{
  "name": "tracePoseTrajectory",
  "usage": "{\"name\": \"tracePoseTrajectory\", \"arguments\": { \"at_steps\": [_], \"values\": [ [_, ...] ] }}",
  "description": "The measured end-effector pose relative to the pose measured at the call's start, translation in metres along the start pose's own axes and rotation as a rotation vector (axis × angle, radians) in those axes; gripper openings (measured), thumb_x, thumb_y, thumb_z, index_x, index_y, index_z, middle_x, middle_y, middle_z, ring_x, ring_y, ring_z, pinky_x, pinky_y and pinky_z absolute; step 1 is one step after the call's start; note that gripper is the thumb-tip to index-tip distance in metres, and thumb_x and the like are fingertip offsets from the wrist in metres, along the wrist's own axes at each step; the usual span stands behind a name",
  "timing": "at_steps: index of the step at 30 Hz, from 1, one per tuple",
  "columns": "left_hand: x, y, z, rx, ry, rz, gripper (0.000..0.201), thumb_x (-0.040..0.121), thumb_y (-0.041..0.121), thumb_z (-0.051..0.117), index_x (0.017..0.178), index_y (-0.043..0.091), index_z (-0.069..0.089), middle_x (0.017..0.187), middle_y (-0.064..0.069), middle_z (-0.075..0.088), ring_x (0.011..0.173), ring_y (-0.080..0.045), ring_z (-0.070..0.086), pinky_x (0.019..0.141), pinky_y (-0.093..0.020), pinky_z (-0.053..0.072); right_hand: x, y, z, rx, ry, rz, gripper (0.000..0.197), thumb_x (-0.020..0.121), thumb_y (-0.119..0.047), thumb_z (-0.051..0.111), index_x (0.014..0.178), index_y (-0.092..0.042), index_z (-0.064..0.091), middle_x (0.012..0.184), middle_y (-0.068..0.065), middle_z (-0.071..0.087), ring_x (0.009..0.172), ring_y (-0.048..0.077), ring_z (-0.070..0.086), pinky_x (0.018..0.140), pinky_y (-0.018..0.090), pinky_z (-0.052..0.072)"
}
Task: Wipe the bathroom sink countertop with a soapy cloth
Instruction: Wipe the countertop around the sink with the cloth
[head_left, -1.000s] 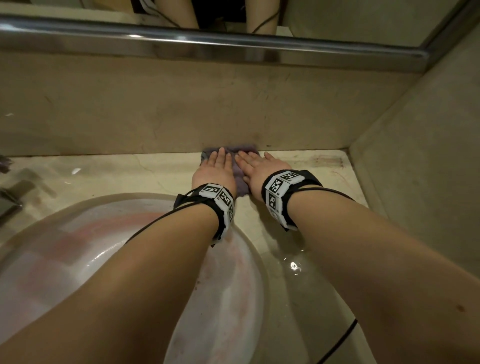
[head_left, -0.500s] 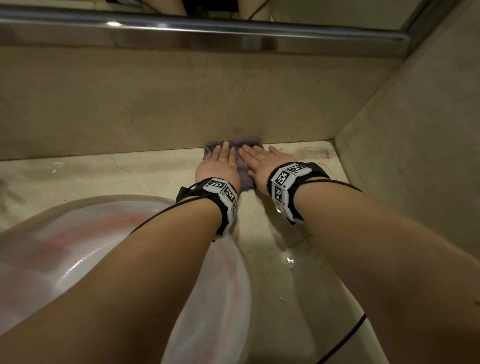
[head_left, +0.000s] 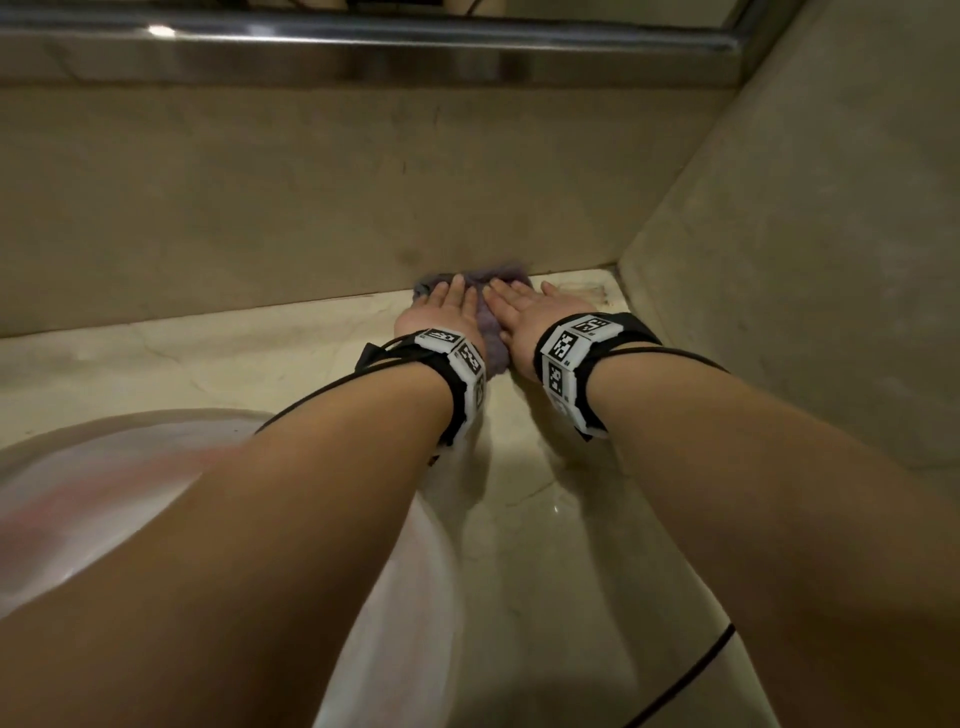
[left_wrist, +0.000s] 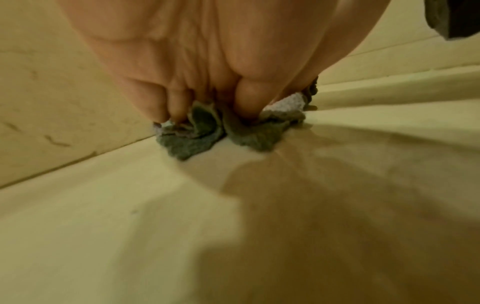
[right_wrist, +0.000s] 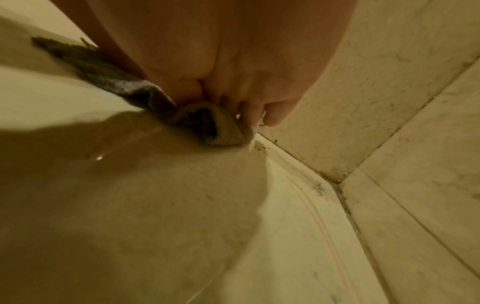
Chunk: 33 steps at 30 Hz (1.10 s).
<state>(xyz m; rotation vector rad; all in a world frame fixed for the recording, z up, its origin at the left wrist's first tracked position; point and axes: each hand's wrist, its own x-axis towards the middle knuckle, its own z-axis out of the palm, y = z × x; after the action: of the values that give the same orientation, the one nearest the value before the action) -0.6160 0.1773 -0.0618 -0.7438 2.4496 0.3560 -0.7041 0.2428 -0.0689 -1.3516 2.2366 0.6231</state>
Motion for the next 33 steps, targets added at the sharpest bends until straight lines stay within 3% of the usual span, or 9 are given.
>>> {"name": "tracePoseTrajectory", "arguments": {
  "at_steps": [5,20,23,27,33],
  "values": [
    [0.01,0.014,-0.001,-0.017,-0.012,0.004,0.069,0.097,0.04,0.023,0.151,0.01,-0.008,0.159,-0.007,-0.015,0.149,-0.021,-0.006,0.122,-0.035,0.002,-0.002,0.009,-0.001,0.0,-0.029,0.027,0.073,0.096,-0.031,0.037,0.151,-0.015,-0.009,0.16,-0.002,-0.013,0.149,0.015,-0.004,0.119,0.034,-0.001],
    [0.037,0.072,-0.01,0.024,0.015,0.109,0.062,0.1,0.033,0.021,0.151,0.01,-0.006,0.16,-0.005,-0.013,0.149,-0.02,-0.004,0.121,-0.034,0.001,-0.009,0.059,0.007,0.011,-0.059,0.183,0.076,0.095,-0.039,0.035,0.151,-0.011,-0.006,0.16,0.002,-0.009,0.149,0.017,-0.002,0.12,0.032,-0.002],
    [0.045,0.084,-0.013,0.051,0.006,0.146,0.062,0.1,0.032,0.022,0.151,0.009,-0.006,0.16,-0.005,-0.014,0.149,-0.02,-0.005,0.12,-0.034,0.002,-0.005,0.07,0.011,0.041,-0.06,0.226,0.071,0.097,-0.04,0.029,0.151,-0.01,-0.004,0.161,0.003,-0.008,0.149,0.017,0.0,0.12,0.032,0.0],
    [0.05,0.089,-0.015,0.067,-0.006,0.158,0.068,0.099,0.035,0.028,0.151,0.009,-0.007,0.159,-0.006,-0.014,0.149,-0.021,-0.005,0.12,-0.035,0.002,-0.002,0.076,0.012,0.053,-0.086,0.229,0.069,0.098,-0.042,0.023,0.151,-0.008,-0.004,0.161,0.006,-0.007,0.149,0.018,0.0,0.12,0.032,0.002],
    [0.048,0.084,-0.015,0.064,0.002,0.172,0.062,0.101,0.032,0.022,0.151,0.011,-0.007,0.159,-0.004,-0.015,0.149,-0.019,-0.005,0.12,-0.033,0.001,-0.001,0.076,0.011,0.028,-0.105,0.242,0.071,0.097,-0.044,0.024,0.151,-0.008,-0.005,0.16,0.006,-0.007,0.149,0.018,0.002,0.119,0.032,0.003]
  ]
}}
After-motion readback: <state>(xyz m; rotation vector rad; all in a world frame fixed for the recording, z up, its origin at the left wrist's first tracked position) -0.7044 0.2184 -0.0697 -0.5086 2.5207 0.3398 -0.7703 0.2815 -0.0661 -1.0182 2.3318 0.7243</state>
